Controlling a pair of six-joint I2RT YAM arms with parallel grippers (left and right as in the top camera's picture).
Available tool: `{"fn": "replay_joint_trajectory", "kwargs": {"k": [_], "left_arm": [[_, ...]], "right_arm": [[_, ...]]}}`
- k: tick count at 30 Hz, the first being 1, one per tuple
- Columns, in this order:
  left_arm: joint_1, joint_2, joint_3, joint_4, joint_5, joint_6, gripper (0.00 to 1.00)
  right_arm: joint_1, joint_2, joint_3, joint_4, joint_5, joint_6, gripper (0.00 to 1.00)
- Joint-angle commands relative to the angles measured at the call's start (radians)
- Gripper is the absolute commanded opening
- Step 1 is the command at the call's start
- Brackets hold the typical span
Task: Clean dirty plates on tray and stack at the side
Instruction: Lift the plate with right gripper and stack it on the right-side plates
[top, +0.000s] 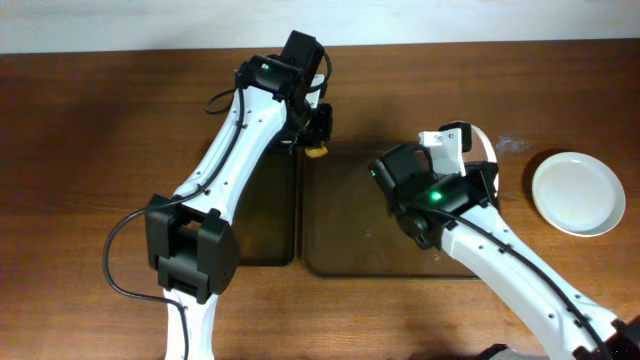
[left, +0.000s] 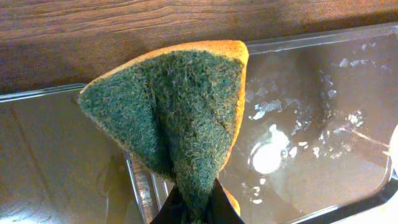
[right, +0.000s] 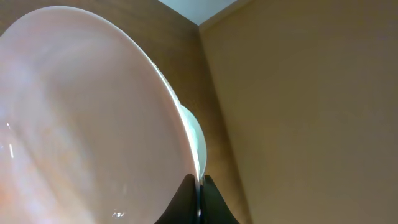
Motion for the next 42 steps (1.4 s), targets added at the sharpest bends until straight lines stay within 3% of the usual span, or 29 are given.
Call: {"fn": "replay_joint_trajectory", "kwargs": {"k": [1,5,9,14,15,20,23,31,33,34,36,37,42], "left_arm": [[0.004,-0.022,0.016,0.004,0.011,0.019,0.00],[0.004,-0.021,0.016,0.007,0.011,0.019,0.00],[0.004,-0.021,0.016,0.009,0.011,0.019,0.00],[0.005,-0.021,0.016,0.013,0.010,0.020,0.00],[0.004,-0.021,0.016,0.013,0.011,0.019,0.00],[0.012,-0.021,0.016,0.010,0.015,0.019,0.00],[0.012,-0.021,0.016,0.014,0.014,0.019,0.00],[0.016,-0.021,0.016,0.001,0.014,0.019,0.00],[0.020,-0.021,0.016,-0.006,0.014,0.019,0.00],[0.025,-0.021,0.016,-0.012,0.014,0.019,0.00],[0.042,-0.021,0.016,-0.033,0.014,0.019,0.00],[0.056,-0.021,0.016,-0.046,0.014,0.019,0.00],[0.152,-0.021,0.009,-0.116,0.010,0.046,0.00]], "right_arm": [[0.008,0.000,0.013,0.000,0.054,0.003,0.04],[0.007,-0.002,0.013,-0.003,-0.025,0.031,0.04],[-0.094,-0.058,0.013,0.005,-0.315,0.160,0.04],[-0.584,-0.152,0.013,0.089,-0.851,0.134,0.04],[-0.791,-0.141,0.013,0.160,-1.076,0.134,0.04],[-1.188,-0.055,0.013,0.262,-1.184,0.153,0.04],[-1.315,0.031,0.013,0.327,-1.183,0.153,0.04],[-1.366,0.267,0.013,0.458,-1.178,0.148,0.04],[-1.360,0.334,0.013,0.458,-1.204,0.090,0.04],[-1.353,0.349,0.013,0.451,-1.215,0.072,0.12],[-1.332,0.356,0.013,0.443,-1.290,0.072,0.47],[-1.315,0.346,0.016,0.441,-1.316,0.072,0.55],[-1.199,0.243,0.172,0.284,-1.312,0.066,0.59]]}}
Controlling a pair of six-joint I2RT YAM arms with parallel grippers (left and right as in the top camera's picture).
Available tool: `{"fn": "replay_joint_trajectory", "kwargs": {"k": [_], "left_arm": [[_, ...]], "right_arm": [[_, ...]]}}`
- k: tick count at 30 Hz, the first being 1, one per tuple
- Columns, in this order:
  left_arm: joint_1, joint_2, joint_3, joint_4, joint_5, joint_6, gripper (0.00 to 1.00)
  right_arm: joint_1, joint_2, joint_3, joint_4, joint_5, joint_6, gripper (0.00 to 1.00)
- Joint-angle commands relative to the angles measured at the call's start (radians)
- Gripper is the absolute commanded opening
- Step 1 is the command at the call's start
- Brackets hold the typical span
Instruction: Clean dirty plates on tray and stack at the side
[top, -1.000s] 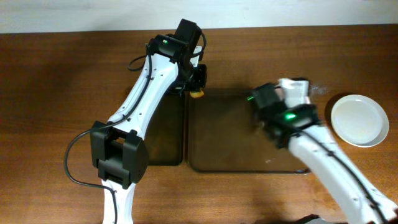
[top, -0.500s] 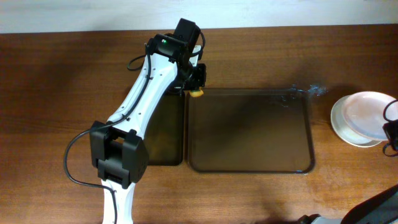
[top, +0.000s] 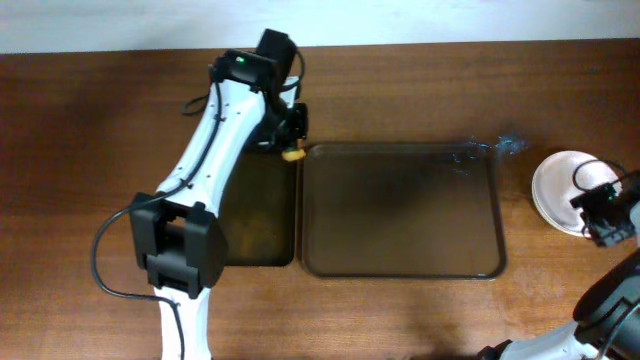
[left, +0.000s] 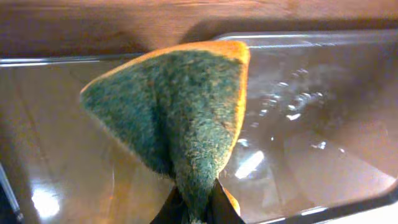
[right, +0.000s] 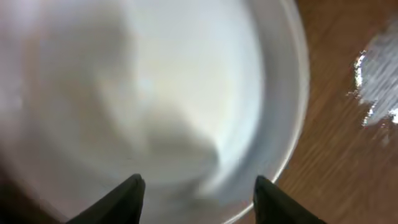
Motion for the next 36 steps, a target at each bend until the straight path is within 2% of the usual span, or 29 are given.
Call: {"fn": "replay_joint_trajectory", "kwargs": {"k": [1,2,5,8,12,14,15,19,23,28,29,30,36], "left_arm": [[0.063,-0.021,-0.003,-0.016,0.007,0.038,0.00],[0.077,-0.021,-0.030,-0.015,-0.011,0.038,0.00],[0.110,-0.021,-0.179,0.017,-0.037,0.038,0.00],[0.120,-0.021,-0.328,0.064,-0.042,0.060,0.00],[0.121,-0.021,-0.427,0.131,-0.090,0.060,0.00],[0.121,-0.021,-0.429,0.139,-0.091,0.060,0.63],[0.121,-0.021,-0.429,0.135,-0.092,0.060,1.00],[0.129,-0.101,-0.422,0.124,-0.123,0.002,1.00],[0.129,-0.295,-0.417,0.140,-0.211,-0.035,1.00],[0.129,-0.382,-0.417,0.140,-0.211,-0.035,1.00],[0.129,-0.382,-0.418,0.140,-0.211,-0.035,1.00],[0.129,-0.382,-0.418,0.140,-0.211,-0.035,1.00],[0.129,-0.382,-0.418,0.140,-0.211,-0.035,1.00]], "right_arm": [[0.083,-0.121,0.164,-0.124,-0.018,-0.031,0.60],[0.124,-0.142,0.222,-0.200,-0.021,-0.055,0.64],[0.233,-0.165,0.294,-0.327,-0.020,-0.117,0.67],[0.326,-0.166,0.294,-0.367,-0.021,-0.116,0.68],[0.429,-0.166,0.293,-0.391,-0.018,-0.169,0.71],[0.460,-0.166,0.293,-0.407,-0.016,-0.177,0.77],[0.469,-0.166,0.293,-0.411,-0.021,-0.177,0.79],[0.470,-0.185,0.343,-0.474,-0.156,-0.282,0.80],[0.471,-0.237,0.442,-0.589,-0.216,-0.383,0.80],[0.471,-0.402,0.475,-0.704,-0.350,-0.472,0.80],[0.471,-0.448,0.475,-0.723,-0.370,-0.475,0.82],[0.471,-0.518,0.475,-0.750,-0.371,-0.475,0.98],[0.471,-0.740,0.475,-0.787,-0.350,-0.483,0.98]]}}
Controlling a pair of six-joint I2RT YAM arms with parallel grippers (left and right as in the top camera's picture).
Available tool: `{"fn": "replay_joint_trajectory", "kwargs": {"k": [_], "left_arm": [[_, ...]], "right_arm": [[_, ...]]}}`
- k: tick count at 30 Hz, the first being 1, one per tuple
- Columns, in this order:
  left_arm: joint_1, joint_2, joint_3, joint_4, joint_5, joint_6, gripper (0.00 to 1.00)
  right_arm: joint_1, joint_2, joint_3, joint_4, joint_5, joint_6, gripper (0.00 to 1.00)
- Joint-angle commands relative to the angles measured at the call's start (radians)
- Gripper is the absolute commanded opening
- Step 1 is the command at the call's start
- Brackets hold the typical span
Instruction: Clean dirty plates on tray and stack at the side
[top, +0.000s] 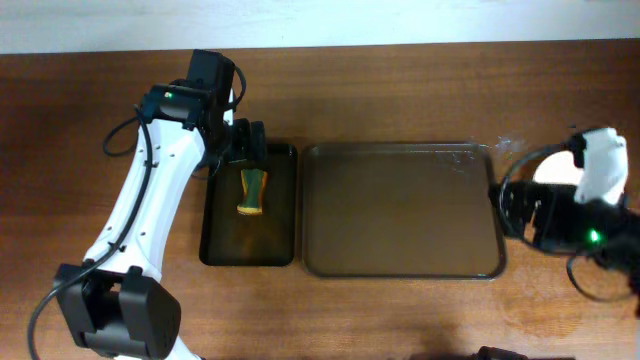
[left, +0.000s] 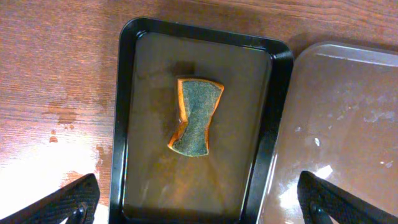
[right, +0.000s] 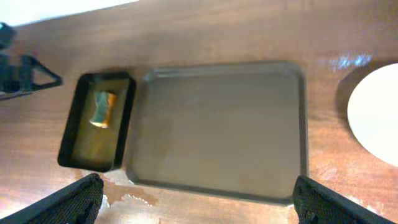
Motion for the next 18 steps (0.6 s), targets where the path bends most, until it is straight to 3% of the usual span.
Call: {"fn": "replay_joint_trajectory", "kwargs": {"k": [1,6,8,12,17,18], "left_arm": [[0.007,0.006,0.002,0.000,-0.011,-0.014,1.00],[0.007,0.006,0.002,0.000,-0.011,-0.014,1.00],[0.007,0.006,0.002,0.000,-0.011,-0.014,1.00],[0.007,0.006,0.002,0.000,-0.011,-0.014,1.00],[0.007,0.006,0.002,0.000,-0.011,-0.013,1.00],[0.007,0.006,0.002,0.000,-0.011,-0.013,1.00]], "right_arm": [[0.005,-0.043,0.011,-0.005,0.053,-0.018,0.98],[0.008,-0.054,0.001,0.003,0.067,-0.022,0.98],[0.108,-0.111,-0.117,0.183,0.084,-0.141,0.98],[0.288,-0.340,-0.610,0.647,0.203,-0.172,0.98],[0.364,-0.679,-1.292,1.294,0.203,-0.172,0.98],[0.370,-0.741,-1.378,1.357,0.203,-0.172,0.98]]}}
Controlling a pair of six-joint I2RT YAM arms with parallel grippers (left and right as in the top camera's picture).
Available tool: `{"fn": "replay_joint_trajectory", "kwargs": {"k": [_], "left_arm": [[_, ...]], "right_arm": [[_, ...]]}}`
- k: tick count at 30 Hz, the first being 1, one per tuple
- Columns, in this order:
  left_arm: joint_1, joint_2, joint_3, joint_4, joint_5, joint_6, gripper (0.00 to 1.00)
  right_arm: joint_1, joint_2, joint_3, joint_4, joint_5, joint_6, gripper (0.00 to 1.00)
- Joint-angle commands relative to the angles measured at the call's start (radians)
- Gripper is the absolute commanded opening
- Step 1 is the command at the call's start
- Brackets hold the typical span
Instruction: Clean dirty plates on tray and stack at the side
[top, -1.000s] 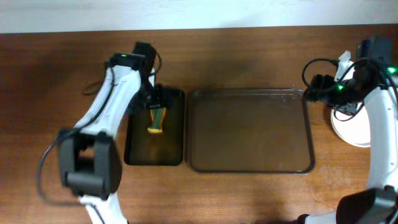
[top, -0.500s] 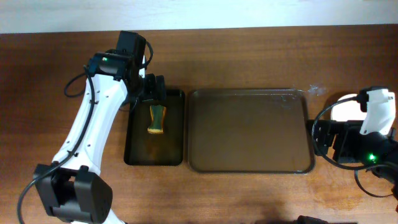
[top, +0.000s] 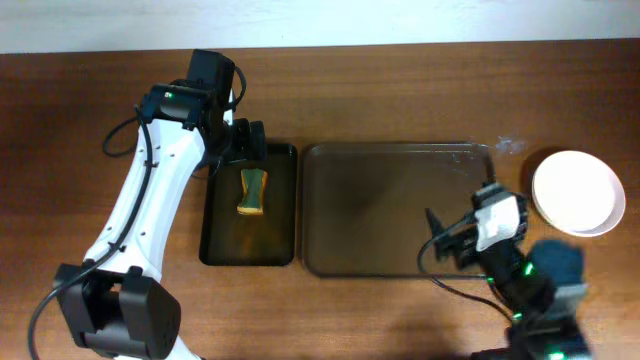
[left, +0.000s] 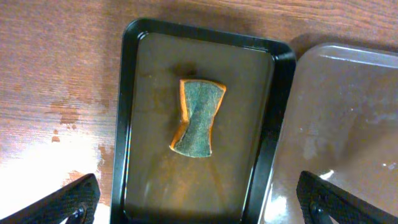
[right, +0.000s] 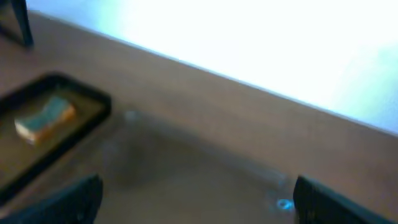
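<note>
The white plates (top: 578, 192) sit stacked on the wooden table, right of the clear tray (top: 400, 148), which holds no plate. A green and yellow sponge (top: 252, 190) (left: 199, 118) lies in the small black tray (top: 210, 215) (left: 121, 124). High above the sponge, my left gripper (top: 238, 140) (left: 199, 202) is open and empty. My right gripper (top: 440, 237) (right: 199, 202) is open and empty over the clear tray's front right part. It looks leftward across the clear tray (right: 186, 168) towards the sponge (right: 45, 117).
Wet patches show on the wood left of the black tray (left: 62, 115) and by the clear tray's far right corner (top: 510, 145). The right arm's body (top: 540, 285) hangs over the table's front right edge.
My right arm has moved from beside the plates at the right edge to the front right, with its gripper low and tilted over the clear tray. The left arm and sponge are unchanged.
First my right gripper held a white plate over the clear tray while my left held the sponge at its far left corner. Then the right stood open over the plates at the side. Later the sponge lay in the black tray, both grippers open, as now.
</note>
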Motion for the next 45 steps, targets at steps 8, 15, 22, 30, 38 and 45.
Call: {"fn": "replay_joint_trajectory", "kwargs": {"k": [8,15,22,30,38,45], "left_arm": [[0.006,0.006,0.002,0.000,-0.003,-0.010,1.00],[0.006,0.006,0.002,0.000,-0.003,-0.010,1.00],[0.006,0.006,0.002,0.000,-0.003,-0.010,1.00],[0.001,-0.031,0.000,0.002,-0.016,-0.010,1.00],[-0.041,-0.422,-0.254,0.364,-0.089,0.150,1.00],[0.011,-0.961,-0.807,0.644,-0.088,0.201,1.00]], "right_arm": [[0.039,-0.457,-0.463,0.177,0.069,-0.007,0.98],[0.038,-0.497,-0.496,0.175,0.129,-0.007,0.98],[0.038,-0.496,-0.496,0.174,0.129,-0.007,0.98],[0.038,-0.496,-0.496,0.174,0.129,-0.007,0.99],[0.038,-0.496,-0.496,0.174,0.129,-0.007,0.98],[0.038,-0.496,-0.496,0.174,0.129,-0.007,0.98]]}}
